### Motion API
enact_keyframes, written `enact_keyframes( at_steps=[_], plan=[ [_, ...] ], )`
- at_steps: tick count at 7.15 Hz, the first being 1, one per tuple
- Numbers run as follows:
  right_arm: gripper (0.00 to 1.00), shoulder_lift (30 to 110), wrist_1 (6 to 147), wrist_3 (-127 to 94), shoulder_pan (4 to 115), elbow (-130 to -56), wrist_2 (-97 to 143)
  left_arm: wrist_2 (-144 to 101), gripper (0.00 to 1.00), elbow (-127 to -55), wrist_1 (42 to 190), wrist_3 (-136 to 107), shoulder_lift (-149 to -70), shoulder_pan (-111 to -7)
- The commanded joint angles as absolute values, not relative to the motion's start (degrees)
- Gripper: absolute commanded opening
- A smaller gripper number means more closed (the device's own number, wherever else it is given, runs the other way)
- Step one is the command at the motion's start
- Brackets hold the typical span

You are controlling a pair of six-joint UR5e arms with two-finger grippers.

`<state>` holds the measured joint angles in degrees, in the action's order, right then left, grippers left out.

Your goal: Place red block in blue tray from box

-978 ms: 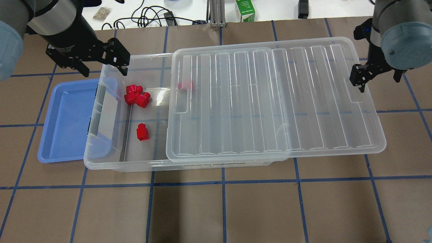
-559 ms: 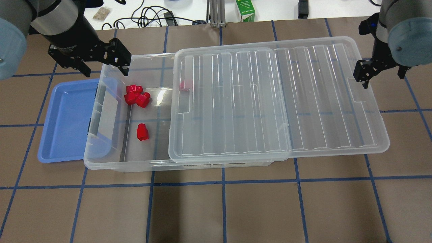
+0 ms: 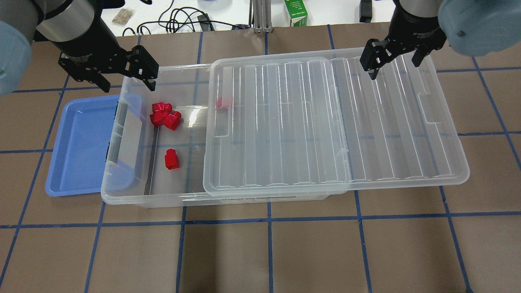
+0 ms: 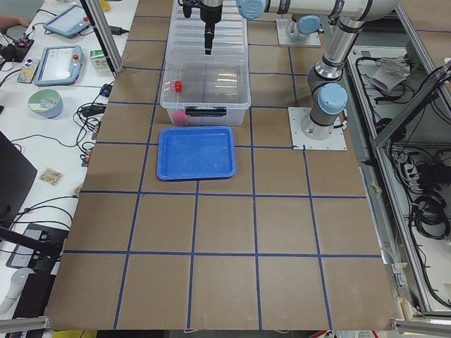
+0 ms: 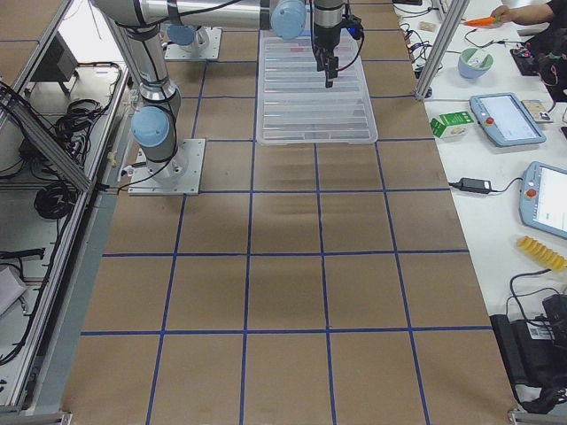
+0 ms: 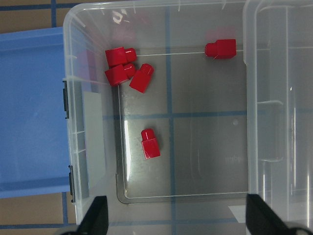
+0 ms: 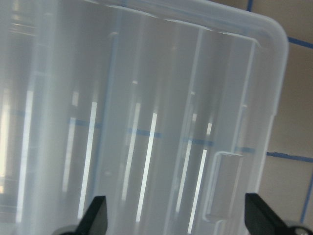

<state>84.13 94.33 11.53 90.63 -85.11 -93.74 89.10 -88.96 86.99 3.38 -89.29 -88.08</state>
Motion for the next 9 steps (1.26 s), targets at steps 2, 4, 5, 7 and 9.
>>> enact_keyframes(
  at_steps=[2, 4, 5, 7, 9],
  plan=[
    [1.00, 84.5, 91.3, 5.5, 93.0, -83.7, -89.7, 89.6, 1.00, -89.0, 87.0, 3.1, -89.2, -88.1],
    [1.00, 84.5, 91.3, 5.7, 93.0, -83.6, -89.6, 89.6, 1.00, -89.2, 87.0, 3.1, -88.9, -88.1],
    [1.00, 84.5, 91.3, 5.7, 93.0, -83.7, -89.5, 89.6, 1.00, -90.3, 87.0, 3.1, -88.6, -88.1],
    [1.00, 85.3, 91.2, 5.7, 93.0, -83.8, -89.2, 89.4, 1.00, -91.0, 86.5, 3.1, -89.7, -88.2],
    [1.00, 85.3, 91.2, 5.7, 93.0, -83.8, -89.2, 89.7, 1.00, -90.4, 86.7, 3.0, -89.1, -88.2]
  ],
)
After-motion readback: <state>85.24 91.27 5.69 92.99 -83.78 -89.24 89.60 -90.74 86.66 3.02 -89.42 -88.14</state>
